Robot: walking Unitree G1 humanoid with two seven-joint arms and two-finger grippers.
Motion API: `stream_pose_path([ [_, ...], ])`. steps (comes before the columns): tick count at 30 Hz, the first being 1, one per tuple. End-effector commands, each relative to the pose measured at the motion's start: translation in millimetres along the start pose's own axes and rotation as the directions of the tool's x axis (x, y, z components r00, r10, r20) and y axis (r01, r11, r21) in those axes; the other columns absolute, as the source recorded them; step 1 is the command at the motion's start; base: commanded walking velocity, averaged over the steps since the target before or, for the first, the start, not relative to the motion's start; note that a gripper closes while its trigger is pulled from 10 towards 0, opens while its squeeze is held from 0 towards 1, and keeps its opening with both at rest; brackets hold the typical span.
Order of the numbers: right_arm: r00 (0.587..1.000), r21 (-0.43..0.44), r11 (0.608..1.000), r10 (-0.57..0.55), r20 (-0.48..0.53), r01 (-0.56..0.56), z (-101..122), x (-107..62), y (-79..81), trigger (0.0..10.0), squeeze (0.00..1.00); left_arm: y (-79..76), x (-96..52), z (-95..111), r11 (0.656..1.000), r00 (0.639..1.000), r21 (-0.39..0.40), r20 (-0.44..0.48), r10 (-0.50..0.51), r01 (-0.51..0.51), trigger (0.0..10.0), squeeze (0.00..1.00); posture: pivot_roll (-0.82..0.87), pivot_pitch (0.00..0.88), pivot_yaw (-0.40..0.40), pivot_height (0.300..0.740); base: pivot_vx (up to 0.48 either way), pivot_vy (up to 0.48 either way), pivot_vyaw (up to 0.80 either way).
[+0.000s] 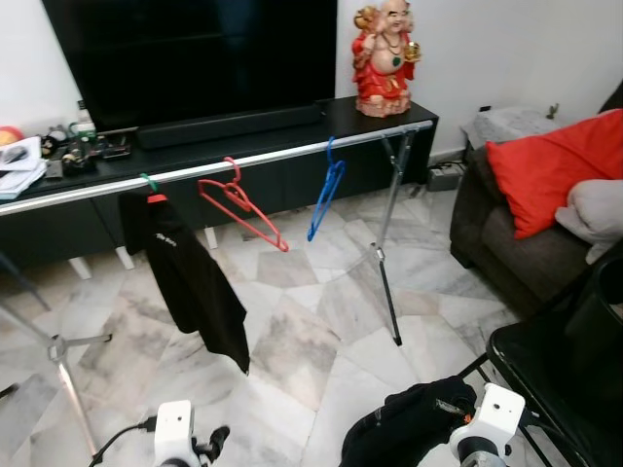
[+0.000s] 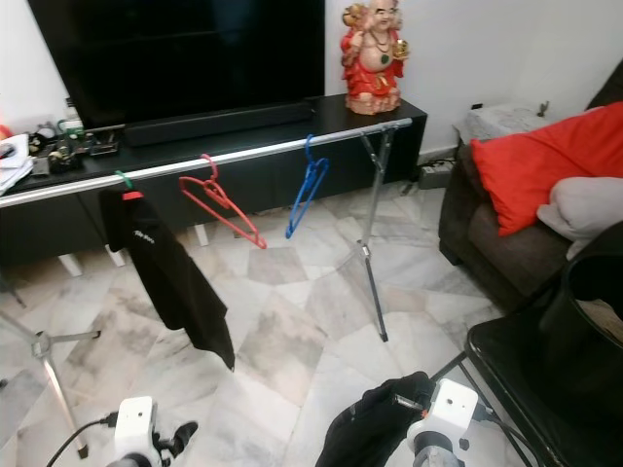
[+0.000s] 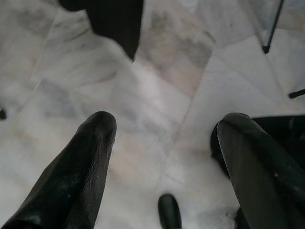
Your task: Hang hanger
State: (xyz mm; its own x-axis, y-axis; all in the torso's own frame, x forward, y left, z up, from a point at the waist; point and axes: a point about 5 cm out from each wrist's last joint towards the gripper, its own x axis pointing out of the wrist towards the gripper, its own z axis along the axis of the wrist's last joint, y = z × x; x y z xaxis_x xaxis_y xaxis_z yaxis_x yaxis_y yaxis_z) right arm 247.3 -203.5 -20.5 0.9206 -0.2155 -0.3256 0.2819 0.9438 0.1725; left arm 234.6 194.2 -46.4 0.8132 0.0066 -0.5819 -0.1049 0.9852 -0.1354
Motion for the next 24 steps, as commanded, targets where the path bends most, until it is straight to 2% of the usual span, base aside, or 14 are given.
stream_pose_path([
  [1,1.0,-0.007,1.0,0.005,0.007,-0.005,1,0.2,1.7,10.0,0.0,-1.2,0.7,4,1.0,1.0,0.006,0.021,-0.009,0.008,10.0,0.0,-0.06,0.033,0.083,0.74,0.292,0.0,0.0],
  [16,1.0,-0.002,1.0,0.01,0.005,-0.01,0,0.1,3.7,10.0,0.0,-5.0,1.1,10,1.0,0.998,0.004,0.059,-0.029,0.029,10.0,0.0,-0.05,0.036,0.087,0.74,0.296,0.0,0.0],
  [24,1.0,0.0,1.0,0.011,0.0,-0.011,-1,-0.2,4.2,10.0,0.0,-13.3,4.9,26,0.997,0.99,0.003,0.122,-0.071,0.072,10.0,0.0,-0.05,0.037,0.09,0.74,0.299,0.0,0.0],
])
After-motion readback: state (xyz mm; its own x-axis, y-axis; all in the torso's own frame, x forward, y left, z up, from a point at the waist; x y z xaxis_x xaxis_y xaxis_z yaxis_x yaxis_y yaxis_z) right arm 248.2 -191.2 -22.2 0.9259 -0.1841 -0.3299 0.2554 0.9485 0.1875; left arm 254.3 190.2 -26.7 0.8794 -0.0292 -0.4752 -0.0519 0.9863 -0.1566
